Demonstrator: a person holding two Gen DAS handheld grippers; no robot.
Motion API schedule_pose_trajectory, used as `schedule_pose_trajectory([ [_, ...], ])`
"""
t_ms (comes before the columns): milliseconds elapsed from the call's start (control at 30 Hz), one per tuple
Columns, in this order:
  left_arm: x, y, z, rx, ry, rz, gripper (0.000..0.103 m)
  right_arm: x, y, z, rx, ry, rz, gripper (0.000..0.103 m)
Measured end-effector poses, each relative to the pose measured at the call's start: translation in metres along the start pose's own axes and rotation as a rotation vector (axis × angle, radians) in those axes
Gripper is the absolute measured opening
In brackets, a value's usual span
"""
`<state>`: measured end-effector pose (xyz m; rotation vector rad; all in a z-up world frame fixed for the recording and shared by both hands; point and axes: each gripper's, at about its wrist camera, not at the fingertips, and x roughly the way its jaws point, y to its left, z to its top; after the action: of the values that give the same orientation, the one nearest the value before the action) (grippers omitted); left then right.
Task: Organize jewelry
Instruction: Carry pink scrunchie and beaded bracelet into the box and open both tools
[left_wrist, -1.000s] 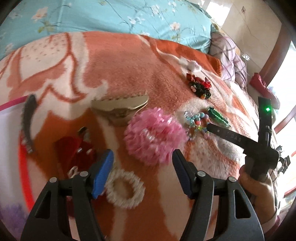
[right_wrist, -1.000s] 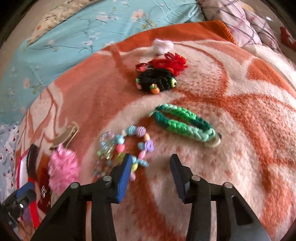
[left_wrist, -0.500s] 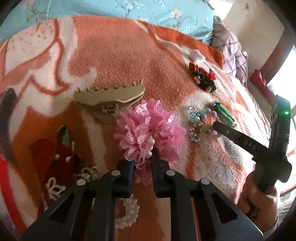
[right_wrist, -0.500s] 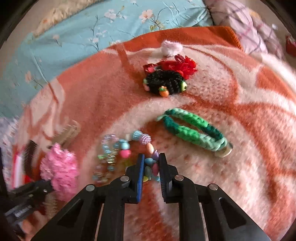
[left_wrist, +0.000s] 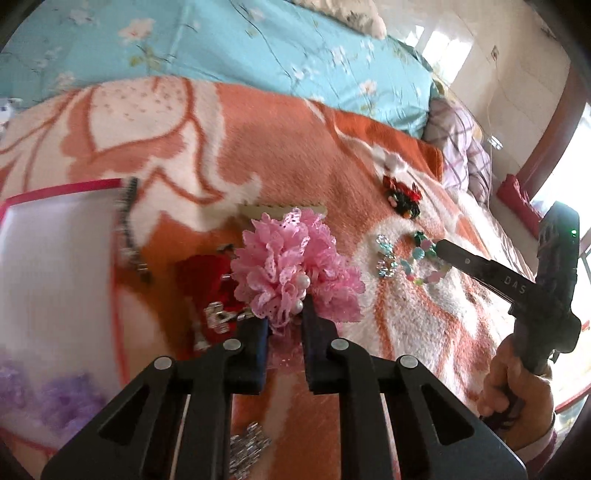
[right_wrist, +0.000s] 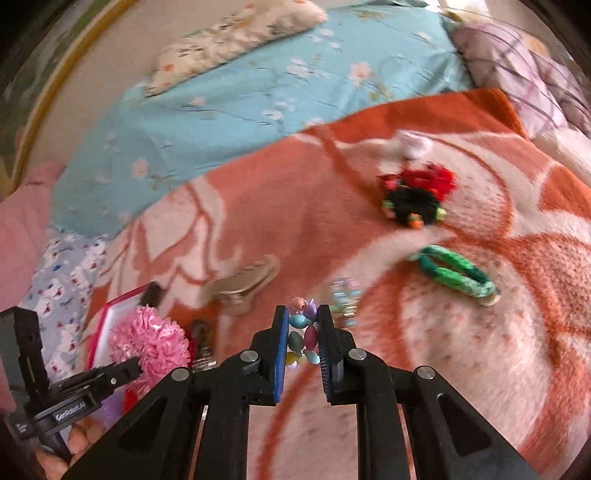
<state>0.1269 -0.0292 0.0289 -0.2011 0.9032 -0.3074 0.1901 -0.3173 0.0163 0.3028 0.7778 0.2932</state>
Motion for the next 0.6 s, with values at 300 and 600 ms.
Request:
schedule_pose_trajectory([
  [300, -0.055, 0.061, -0.020, -0.117, -0.067, 0.079, 0.013, -0.009, 0.082, -0.011, -0.121, 0.004, 0.149, 0.015],
  [600, -0.093, 0.123, -0.042, -0.214, -0.108, 0.187, 0.013, 0.010, 0.151, -0.032, -0.208, 0.073, 0.270, 0.015],
])
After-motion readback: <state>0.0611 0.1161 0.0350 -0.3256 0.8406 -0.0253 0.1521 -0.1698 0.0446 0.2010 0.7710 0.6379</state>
